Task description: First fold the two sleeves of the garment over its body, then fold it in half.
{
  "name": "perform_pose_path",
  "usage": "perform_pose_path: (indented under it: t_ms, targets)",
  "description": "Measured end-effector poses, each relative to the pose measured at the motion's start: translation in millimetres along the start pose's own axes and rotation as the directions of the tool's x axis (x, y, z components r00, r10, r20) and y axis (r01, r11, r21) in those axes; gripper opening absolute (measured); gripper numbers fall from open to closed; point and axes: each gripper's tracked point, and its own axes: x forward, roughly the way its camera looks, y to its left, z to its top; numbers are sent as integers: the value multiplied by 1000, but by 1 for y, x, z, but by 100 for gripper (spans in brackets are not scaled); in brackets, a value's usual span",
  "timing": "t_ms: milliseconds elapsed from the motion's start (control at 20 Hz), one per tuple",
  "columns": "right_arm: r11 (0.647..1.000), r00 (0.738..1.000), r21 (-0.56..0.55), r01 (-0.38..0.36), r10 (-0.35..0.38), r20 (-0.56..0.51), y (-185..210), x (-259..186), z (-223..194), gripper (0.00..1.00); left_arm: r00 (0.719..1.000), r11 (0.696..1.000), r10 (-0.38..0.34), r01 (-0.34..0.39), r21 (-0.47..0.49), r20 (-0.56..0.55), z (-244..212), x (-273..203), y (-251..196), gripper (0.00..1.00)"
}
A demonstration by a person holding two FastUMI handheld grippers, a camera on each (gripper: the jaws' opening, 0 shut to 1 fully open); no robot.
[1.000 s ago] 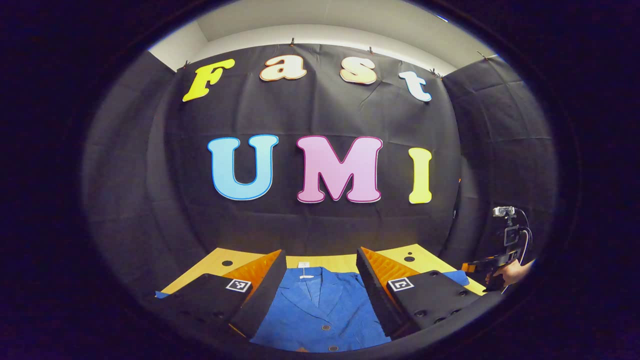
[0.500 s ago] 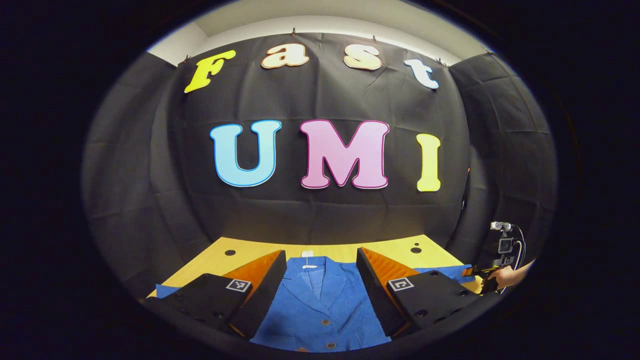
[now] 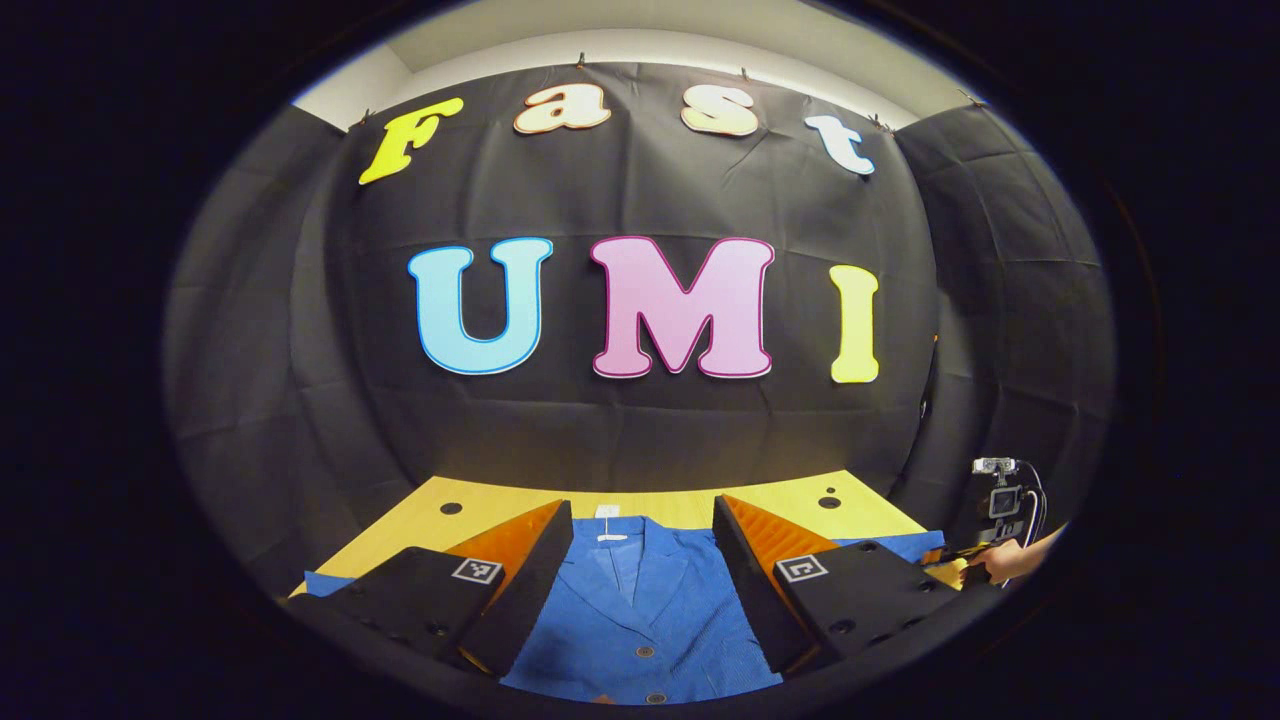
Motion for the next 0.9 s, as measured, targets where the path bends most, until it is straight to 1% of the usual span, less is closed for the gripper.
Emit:
perform_pose_path:
  t_ms: [150,200,300,400,500,550,750,900]
  targets:
    - [999,999,41,-28,29,-23,9,2,1,33,1000,1000,0,0,6,0,1,0,2,82]
    - [997,998,49,-53,55,-37,13,1,0,32,1000,1000,-1,1,5,5,2,-1,3,82]
    - [997,998,69,-45,47,-36,13,3,0,8,1000,1000,-5,5,0,9,3,-2,4,82]
    - [998,999,51,-38,39,-19,13,1,1,8,1000,1000,-1,1,-3,9,3,-5,8,82]
    - [999,999,15,-43,43,-11,18,0,1,0,1000,1000,7,-7,-1,7,1,-7,11,82]
    - [999,999,1,-49,49,-8,21,-1,1,2,1000,1000,11,-11,1,7,1,-9,13,82]
    - [998,998,-5,-63,63,19,26,-14,4,2,1000,1000,21,-21,0,10,0,-18,20,82]
    - [999,997,-2,-52,52,49,27,-27,11,2,1000,1000,22,-22,1,16,1,-26,22,82]
